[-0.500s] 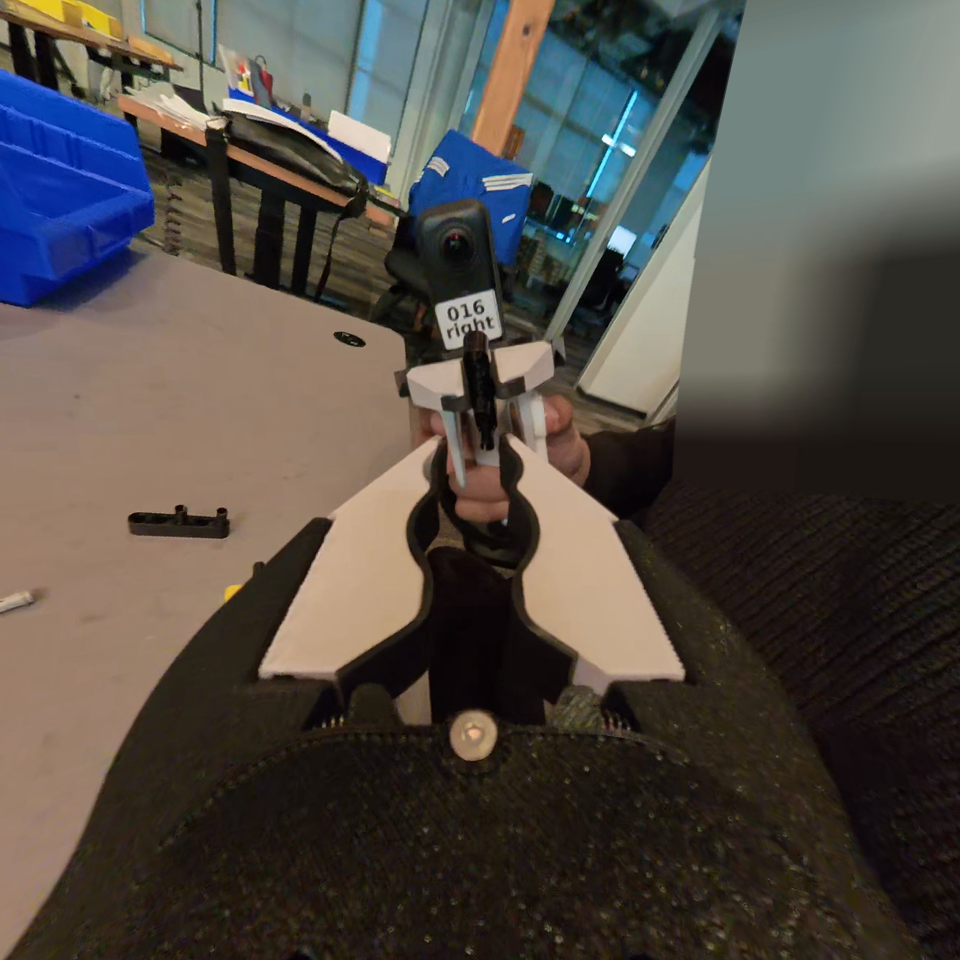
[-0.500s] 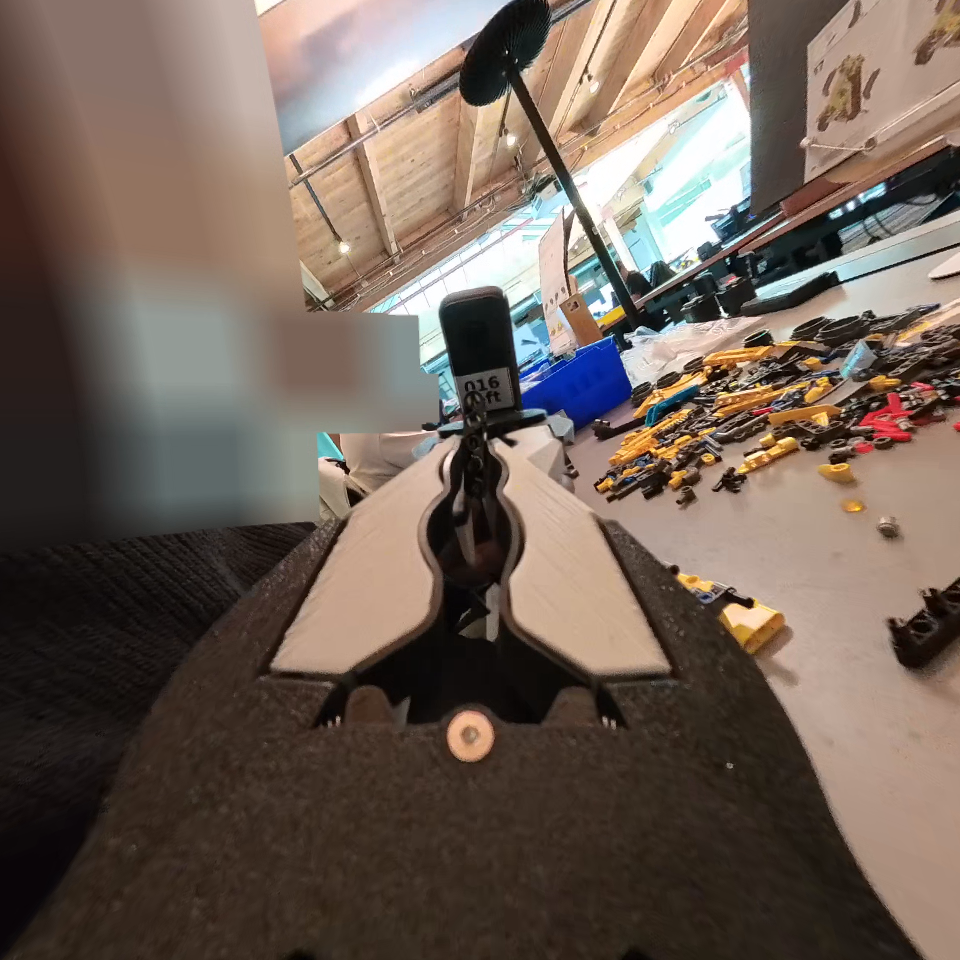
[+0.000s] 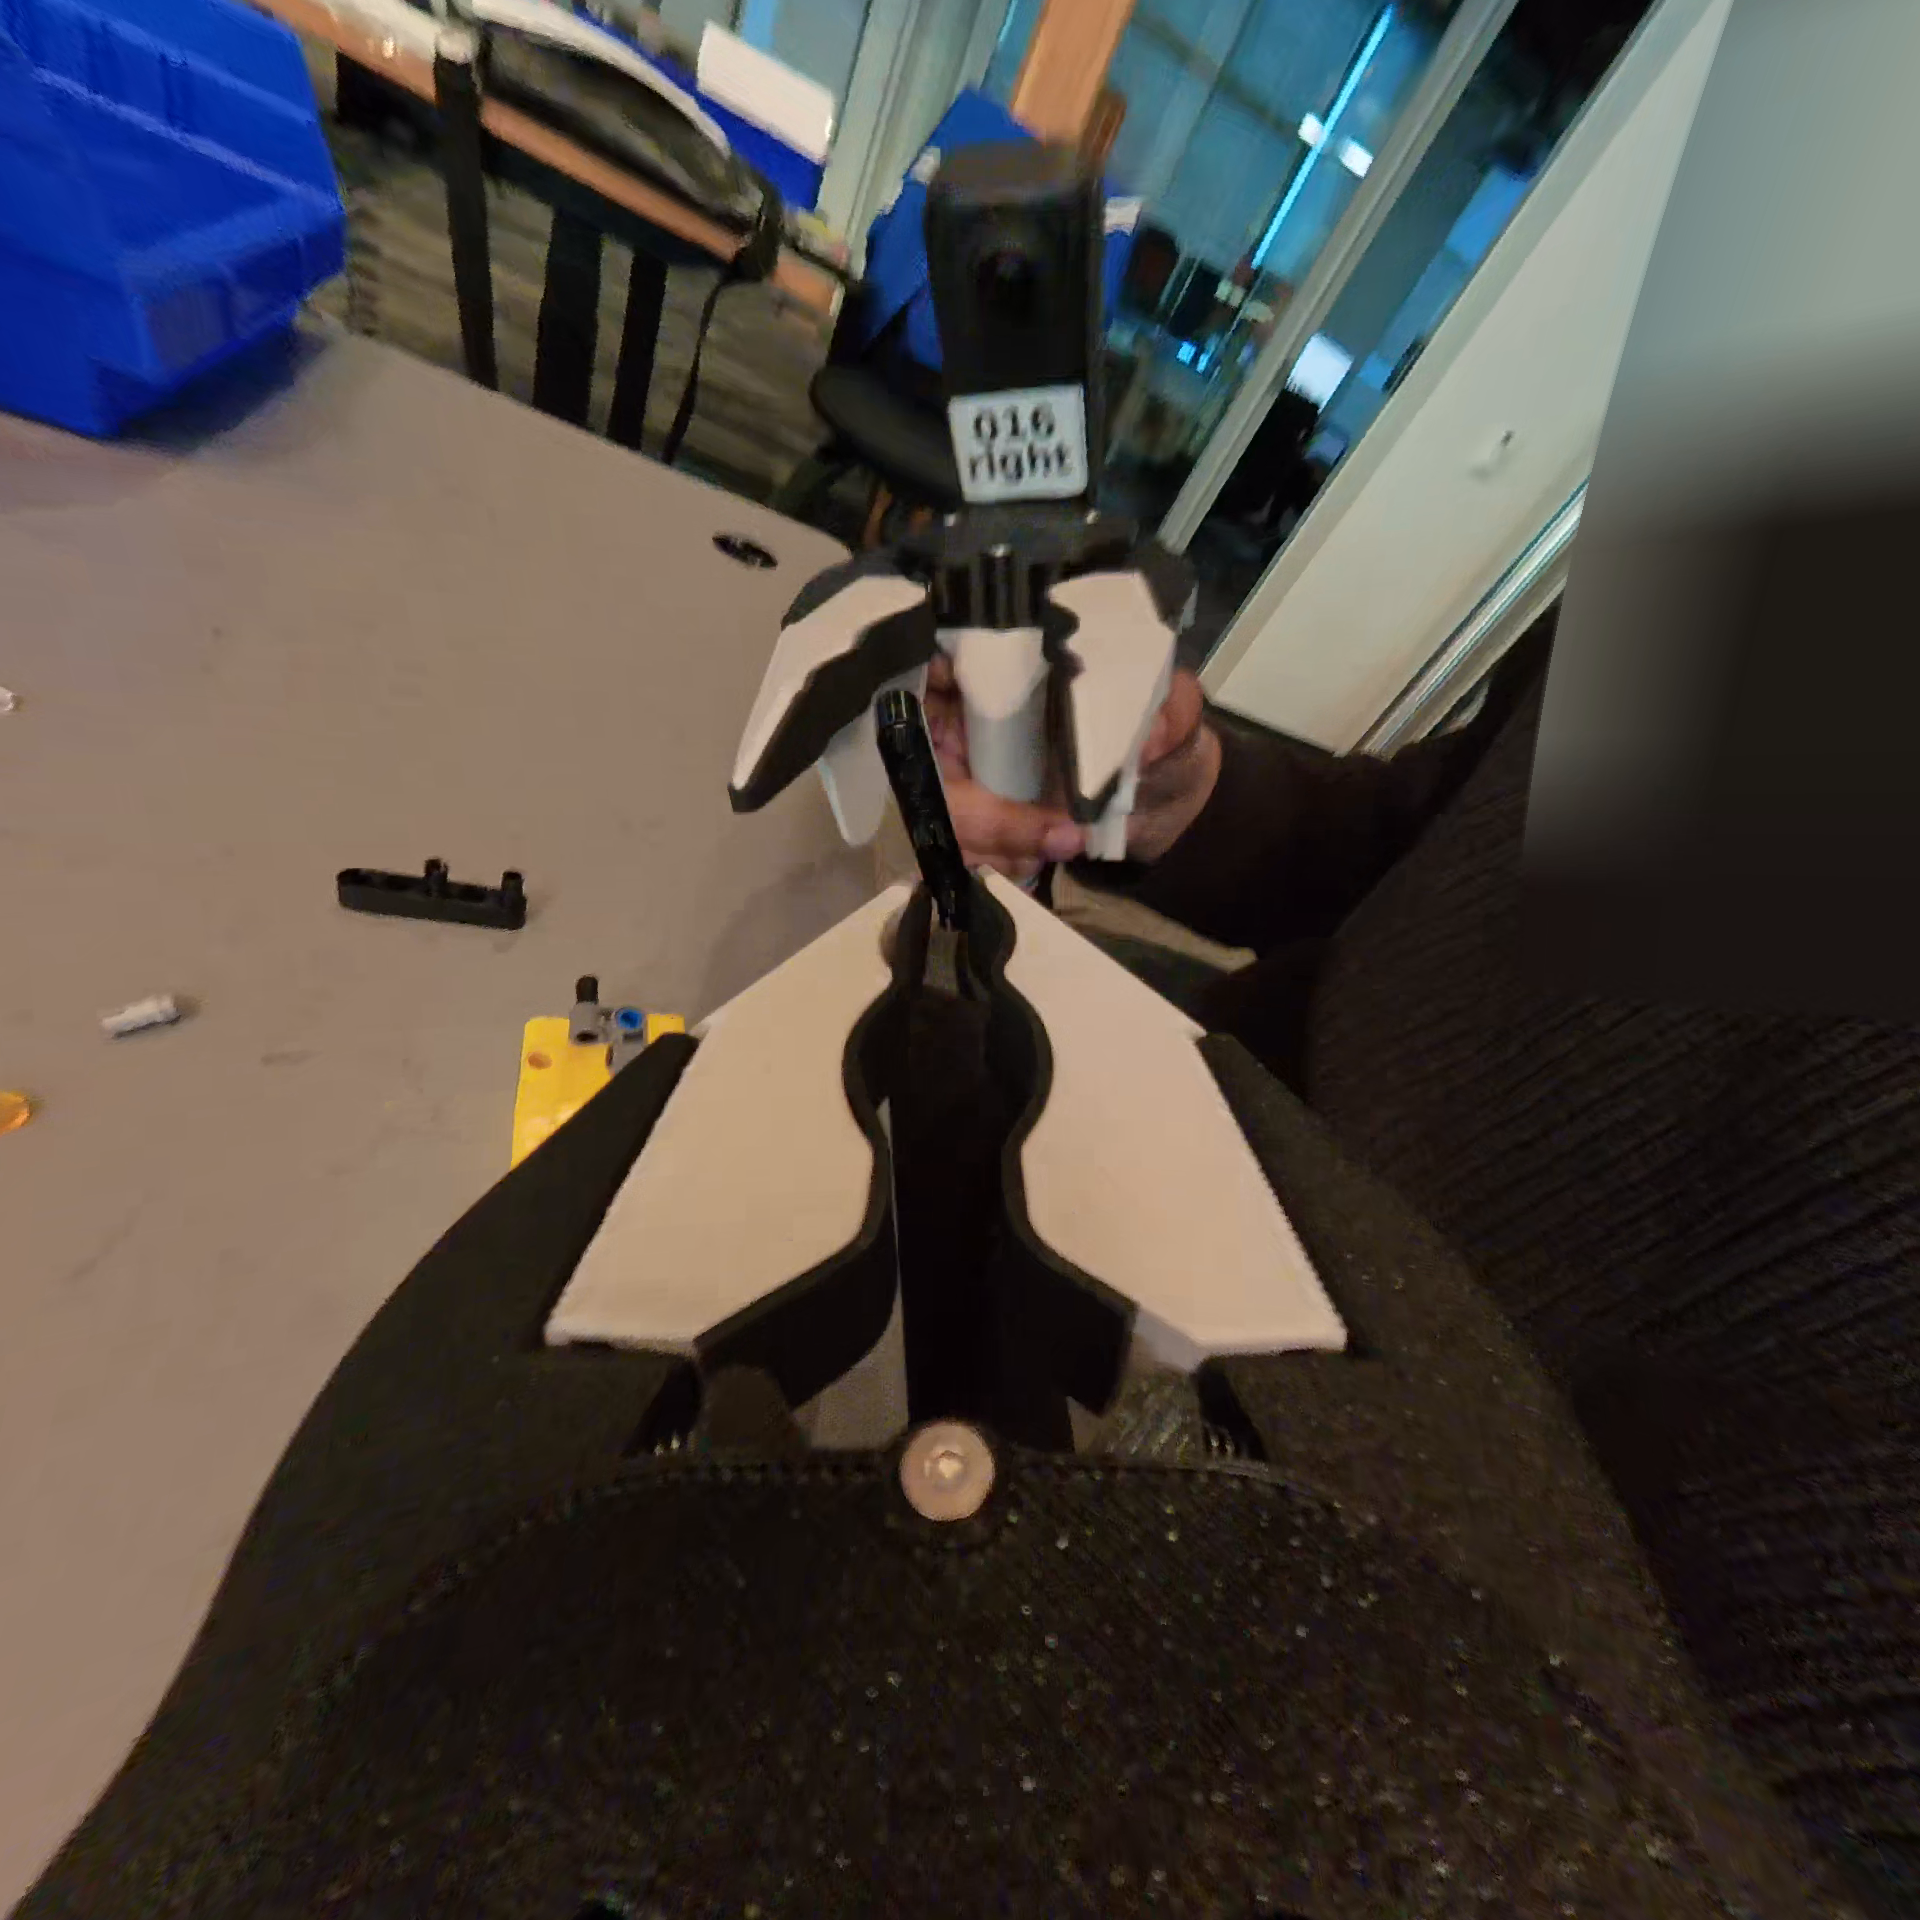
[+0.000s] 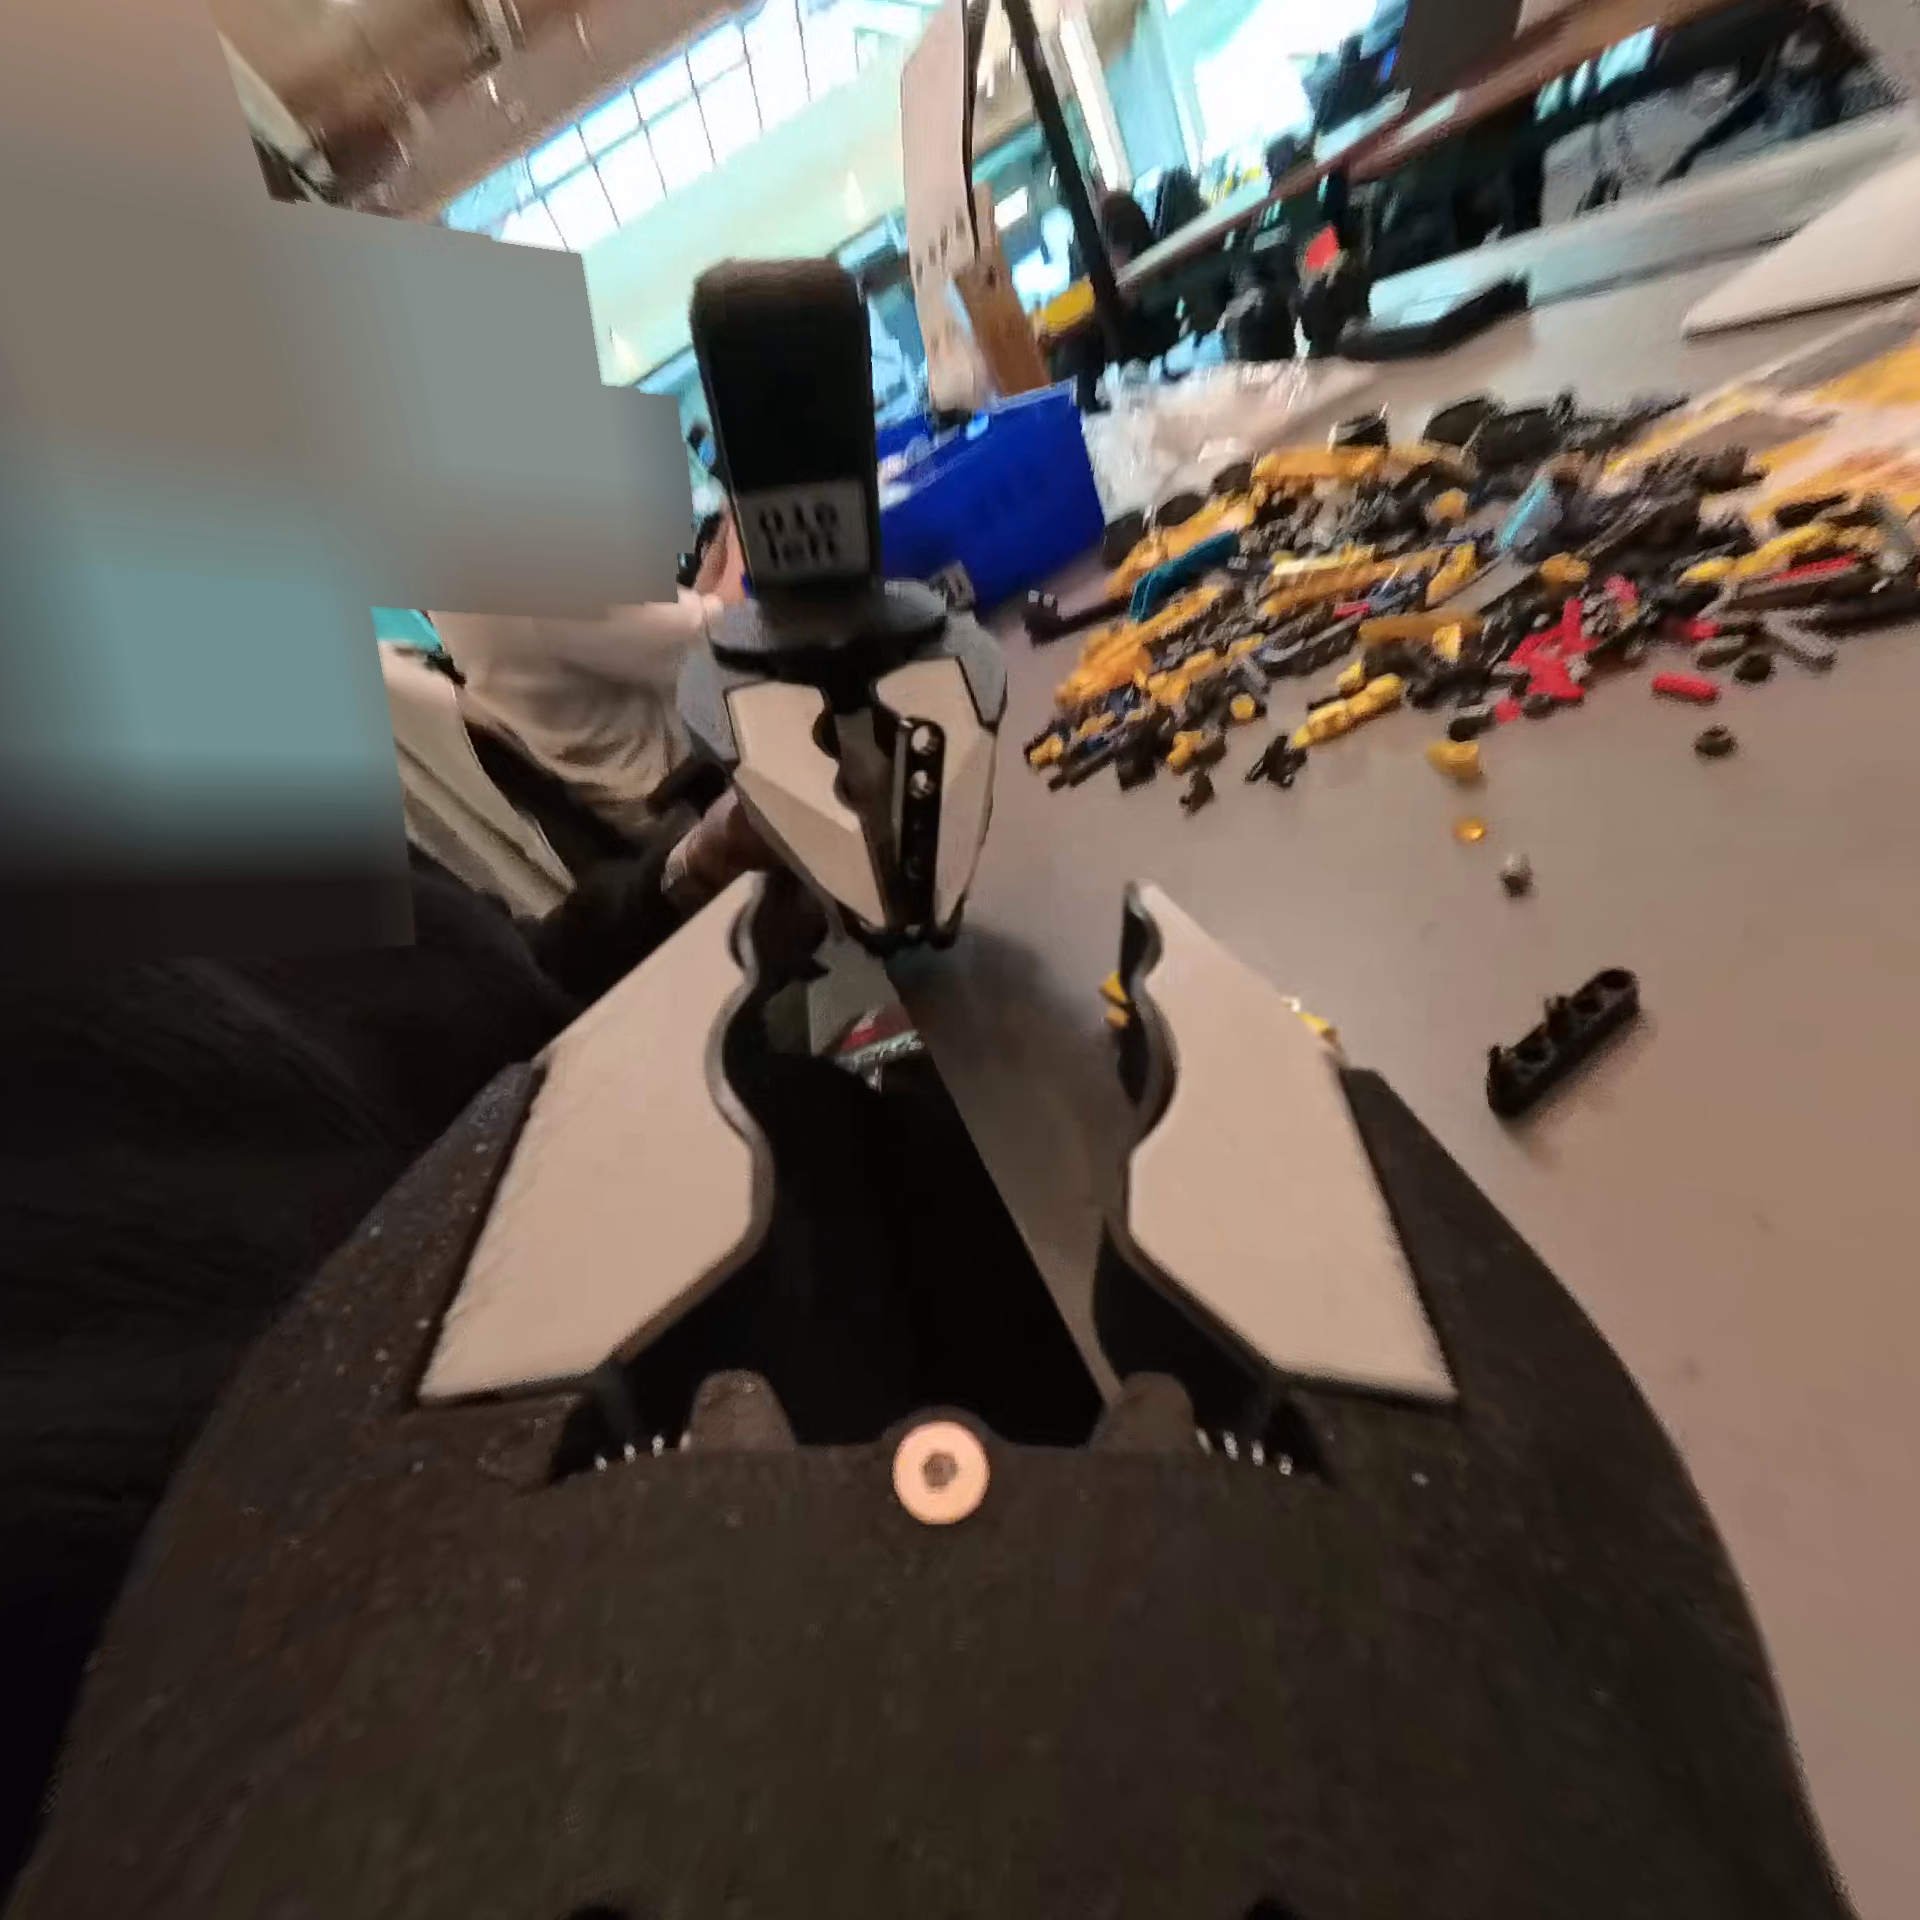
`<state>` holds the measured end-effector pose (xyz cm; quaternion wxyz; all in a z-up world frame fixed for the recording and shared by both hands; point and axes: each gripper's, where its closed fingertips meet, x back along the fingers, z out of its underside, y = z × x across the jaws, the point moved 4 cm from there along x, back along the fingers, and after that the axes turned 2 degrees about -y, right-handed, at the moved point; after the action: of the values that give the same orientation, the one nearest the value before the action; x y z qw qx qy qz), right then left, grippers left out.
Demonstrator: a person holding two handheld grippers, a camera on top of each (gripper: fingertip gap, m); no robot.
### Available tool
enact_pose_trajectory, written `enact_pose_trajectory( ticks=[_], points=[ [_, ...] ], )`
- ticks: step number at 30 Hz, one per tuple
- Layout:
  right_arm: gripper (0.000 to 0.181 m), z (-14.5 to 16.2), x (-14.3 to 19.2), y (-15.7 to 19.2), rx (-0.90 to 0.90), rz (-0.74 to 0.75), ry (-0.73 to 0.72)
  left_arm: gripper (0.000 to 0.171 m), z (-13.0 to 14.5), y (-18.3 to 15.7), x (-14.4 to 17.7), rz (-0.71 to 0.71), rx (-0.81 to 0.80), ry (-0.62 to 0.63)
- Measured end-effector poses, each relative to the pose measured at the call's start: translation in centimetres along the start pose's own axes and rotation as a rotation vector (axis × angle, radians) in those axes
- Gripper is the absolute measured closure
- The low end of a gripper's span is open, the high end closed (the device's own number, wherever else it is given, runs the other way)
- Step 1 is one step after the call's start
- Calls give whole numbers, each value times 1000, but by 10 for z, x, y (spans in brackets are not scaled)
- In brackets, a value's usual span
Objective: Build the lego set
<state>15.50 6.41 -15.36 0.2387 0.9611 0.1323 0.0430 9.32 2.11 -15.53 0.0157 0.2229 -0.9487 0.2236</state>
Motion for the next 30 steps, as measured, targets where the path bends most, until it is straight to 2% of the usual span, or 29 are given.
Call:
enact_pose_trajectory(
  ticks=[3, 4, 6, 9, 12, 14, 18, 21, 24, 27, 30],
  points=[
    [108, 8, -4, 6, -20, -53, 72, 169, 8, -2, -3, -9, -25, 87],
    [114, 9, -4, 7, -25, -66, 82, 169, 10, -2, -3, -9, -29, 106],
    [140, 12, -4, 7, -6, -75, 96, 169, 12, -4, -4, 0, -28, 124],
    [161, 13, -1, 8, -3, -88, 83, 169, 17, -6, -6, 21, -23, 162],
    [164, 21, -1, 11, -9, -109, 131, 169, 25, -10, -8, 48, -38, 220],
    [175, 27, -1, 15, 24, -118, 166, 169, 27, -13, -9, 60, -44, 233],
    [175, 28, 2, 18, 95, -85, 164, 168, 28, -14, -11, 42, -57, 251],
    [175, 22, 9, 9, 95, 11, 111, 115, 17, -2, -7, -85, -89, 183],
    [175, 29, 14, -6, 95, 160, 99, 84, 12, 19, 3, -298, -181, 171],
    [175, 46, 16, -20, 159, 321, 149, 76, 21, 39, 8, -452, -223, 283],
    [175, 51, 13, -24, 205, 390, 161, 84, 31, 49, 5, -496, -192, 362]
  ],
)
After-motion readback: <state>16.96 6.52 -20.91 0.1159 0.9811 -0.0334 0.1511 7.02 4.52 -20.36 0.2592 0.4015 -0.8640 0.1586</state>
